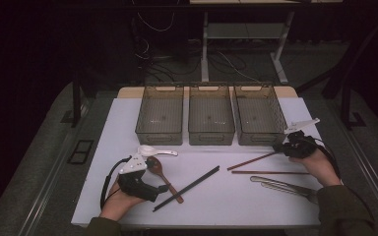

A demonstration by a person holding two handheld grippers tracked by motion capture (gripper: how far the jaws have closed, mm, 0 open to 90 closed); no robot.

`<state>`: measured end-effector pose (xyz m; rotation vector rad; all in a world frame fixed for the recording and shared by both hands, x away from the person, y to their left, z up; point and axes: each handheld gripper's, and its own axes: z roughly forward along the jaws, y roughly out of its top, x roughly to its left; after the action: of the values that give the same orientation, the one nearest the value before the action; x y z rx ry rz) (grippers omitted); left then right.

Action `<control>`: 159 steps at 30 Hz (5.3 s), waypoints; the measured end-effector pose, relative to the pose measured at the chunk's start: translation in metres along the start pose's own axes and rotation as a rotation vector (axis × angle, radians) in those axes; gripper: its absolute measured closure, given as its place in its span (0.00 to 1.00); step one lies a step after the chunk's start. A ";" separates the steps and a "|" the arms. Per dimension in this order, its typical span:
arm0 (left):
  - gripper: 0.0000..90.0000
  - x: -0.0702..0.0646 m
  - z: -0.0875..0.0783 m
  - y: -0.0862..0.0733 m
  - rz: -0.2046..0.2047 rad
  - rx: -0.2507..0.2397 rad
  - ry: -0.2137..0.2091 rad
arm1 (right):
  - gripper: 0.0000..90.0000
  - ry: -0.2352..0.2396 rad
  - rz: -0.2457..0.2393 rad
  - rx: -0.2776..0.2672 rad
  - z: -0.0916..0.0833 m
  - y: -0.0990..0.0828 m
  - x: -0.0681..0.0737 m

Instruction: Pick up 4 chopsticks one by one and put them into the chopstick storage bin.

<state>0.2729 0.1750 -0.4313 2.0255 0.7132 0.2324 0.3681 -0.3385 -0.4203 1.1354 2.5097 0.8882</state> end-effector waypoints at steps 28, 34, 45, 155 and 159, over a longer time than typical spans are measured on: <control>0.01 0.001 -0.001 -0.001 0.000 0.005 -0.001 | 1.00 -0.045 0.021 0.096 0.011 -0.013 -0.016; 0.01 0.001 -0.001 0.000 0.000 0.004 -0.001 | 1.00 -0.036 0.011 0.120 0.004 -0.019 -0.010; 0.01 0.001 -0.002 -0.001 -0.002 0.000 0.000 | 1.00 0.011 -0.004 0.149 -0.010 -0.030 0.004; 0.01 -0.001 0.002 0.000 0.003 0.005 -0.016 | 0.83 0.185 -0.222 -0.019 0.060 0.035 0.050; 0.01 -0.002 0.002 0.000 0.009 0.002 -0.021 | 0.82 0.177 -0.215 -0.022 0.060 0.034 0.051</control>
<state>0.2721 0.1727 -0.4320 2.0311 0.6918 0.2158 0.3816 -0.2575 -0.4448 0.7913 2.6911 0.9911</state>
